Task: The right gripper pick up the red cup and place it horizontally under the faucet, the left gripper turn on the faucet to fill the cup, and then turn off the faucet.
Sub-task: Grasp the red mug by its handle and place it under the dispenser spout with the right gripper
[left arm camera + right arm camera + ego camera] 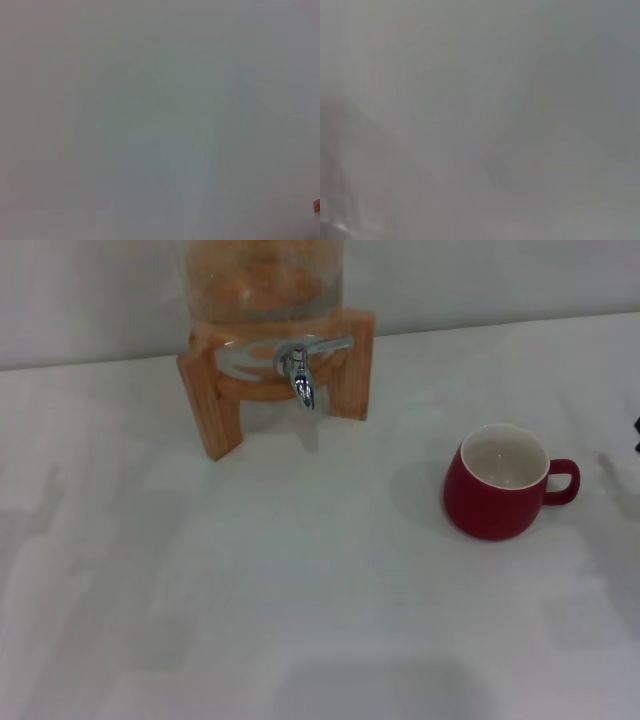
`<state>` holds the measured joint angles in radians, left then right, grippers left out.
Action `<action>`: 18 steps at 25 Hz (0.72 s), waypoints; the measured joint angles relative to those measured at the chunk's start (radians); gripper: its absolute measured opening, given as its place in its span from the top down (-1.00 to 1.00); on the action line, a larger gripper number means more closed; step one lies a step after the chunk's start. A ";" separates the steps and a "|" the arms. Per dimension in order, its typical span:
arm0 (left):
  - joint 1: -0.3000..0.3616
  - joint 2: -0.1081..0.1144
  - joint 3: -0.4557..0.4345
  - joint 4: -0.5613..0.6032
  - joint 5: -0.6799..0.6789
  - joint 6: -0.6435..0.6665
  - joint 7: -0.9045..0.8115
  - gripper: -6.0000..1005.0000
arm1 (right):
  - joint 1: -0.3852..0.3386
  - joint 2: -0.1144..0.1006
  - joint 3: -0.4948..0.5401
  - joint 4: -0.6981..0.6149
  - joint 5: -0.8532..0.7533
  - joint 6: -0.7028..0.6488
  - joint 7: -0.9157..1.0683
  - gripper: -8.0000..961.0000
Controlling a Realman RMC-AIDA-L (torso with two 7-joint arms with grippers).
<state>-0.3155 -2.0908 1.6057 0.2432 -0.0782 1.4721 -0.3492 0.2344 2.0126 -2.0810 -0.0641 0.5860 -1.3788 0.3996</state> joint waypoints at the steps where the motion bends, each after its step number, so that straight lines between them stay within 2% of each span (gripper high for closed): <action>1: -0.002 0.000 0.001 0.000 0.000 0.000 0.000 -0.66 | 0.000 0.000 -0.011 0.002 0.000 -0.001 0.003 -0.82; 11: -0.013 -0.001 0.027 0.006 -0.003 -0.014 0.000 -0.66 | -0.003 0.000 -0.091 0.006 -0.001 -0.002 0.025 -0.82; 18: -0.014 -0.002 0.028 0.007 -0.004 -0.015 0.001 -0.66 | -0.003 0.000 -0.101 0.005 -0.003 0.004 0.026 -0.82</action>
<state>-0.3290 -2.0924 1.6334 0.2501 -0.0823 1.4572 -0.3482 0.2316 2.0126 -2.1825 -0.0596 0.5831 -1.3750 0.4257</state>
